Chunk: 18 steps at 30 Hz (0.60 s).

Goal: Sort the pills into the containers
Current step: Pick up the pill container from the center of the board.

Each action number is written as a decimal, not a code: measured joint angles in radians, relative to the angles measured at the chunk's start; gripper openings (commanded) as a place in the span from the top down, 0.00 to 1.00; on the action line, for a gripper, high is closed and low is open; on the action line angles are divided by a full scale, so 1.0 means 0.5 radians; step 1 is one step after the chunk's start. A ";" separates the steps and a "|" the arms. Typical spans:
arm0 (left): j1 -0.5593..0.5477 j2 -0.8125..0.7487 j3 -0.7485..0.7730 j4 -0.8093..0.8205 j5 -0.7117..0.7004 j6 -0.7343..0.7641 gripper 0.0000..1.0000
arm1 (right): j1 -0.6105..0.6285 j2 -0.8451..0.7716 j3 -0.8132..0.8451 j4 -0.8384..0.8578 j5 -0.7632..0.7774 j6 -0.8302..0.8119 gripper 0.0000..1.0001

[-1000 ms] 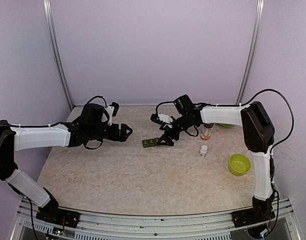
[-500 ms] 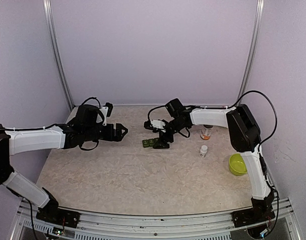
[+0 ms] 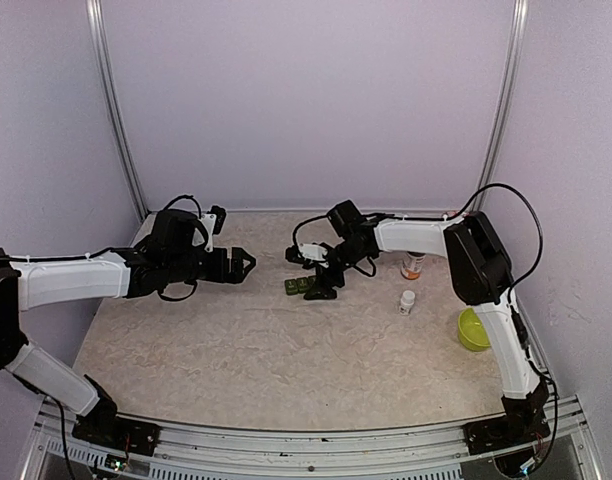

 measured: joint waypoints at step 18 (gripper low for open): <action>0.002 0.001 -0.015 0.001 0.017 -0.007 0.01 | 0.000 0.126 0.123 -0.085 -0.126 0.004 0.34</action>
